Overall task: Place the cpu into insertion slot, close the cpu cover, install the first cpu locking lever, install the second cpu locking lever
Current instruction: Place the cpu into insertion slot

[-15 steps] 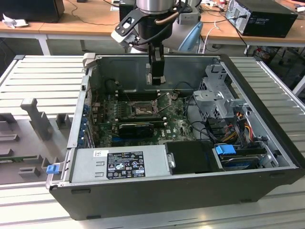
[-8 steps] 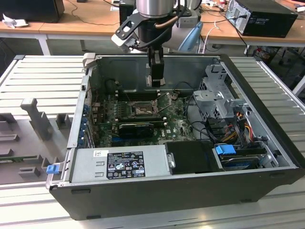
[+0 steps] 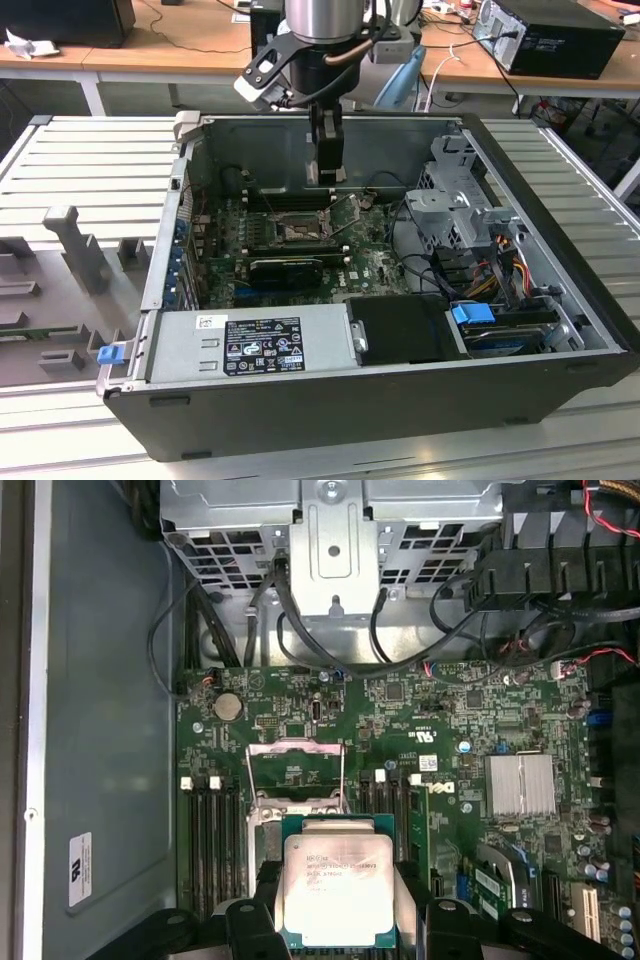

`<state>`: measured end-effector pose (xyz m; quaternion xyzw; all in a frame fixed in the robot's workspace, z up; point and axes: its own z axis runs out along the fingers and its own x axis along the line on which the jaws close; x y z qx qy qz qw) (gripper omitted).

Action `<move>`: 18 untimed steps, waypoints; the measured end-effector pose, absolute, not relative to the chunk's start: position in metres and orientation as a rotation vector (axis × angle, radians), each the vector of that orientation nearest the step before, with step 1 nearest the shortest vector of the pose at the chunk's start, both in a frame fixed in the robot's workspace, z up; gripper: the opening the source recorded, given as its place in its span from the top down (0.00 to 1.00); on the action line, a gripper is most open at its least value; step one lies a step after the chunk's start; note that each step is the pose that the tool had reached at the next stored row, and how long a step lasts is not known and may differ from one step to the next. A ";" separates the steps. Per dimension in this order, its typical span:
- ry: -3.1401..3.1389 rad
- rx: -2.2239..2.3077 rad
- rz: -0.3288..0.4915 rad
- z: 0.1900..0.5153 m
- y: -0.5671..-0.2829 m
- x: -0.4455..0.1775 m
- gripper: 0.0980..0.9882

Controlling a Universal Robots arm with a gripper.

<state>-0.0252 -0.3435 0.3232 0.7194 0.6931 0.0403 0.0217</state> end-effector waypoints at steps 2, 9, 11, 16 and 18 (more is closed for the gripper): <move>2.149 2.230 0.124 0.318 -0.343 -0.025 0.52; 2.151 2.229 0.123 0.302 -0.343 -0.028 0.52; 2.151 2.229 0.123 0.299 -0.343 -0.028 0.52; 2.151 2.229 0.123 0.294 -0.344 -0.029 0.52; 2.151 2.229 0.123 0.292 -0.344 -0.029 0.52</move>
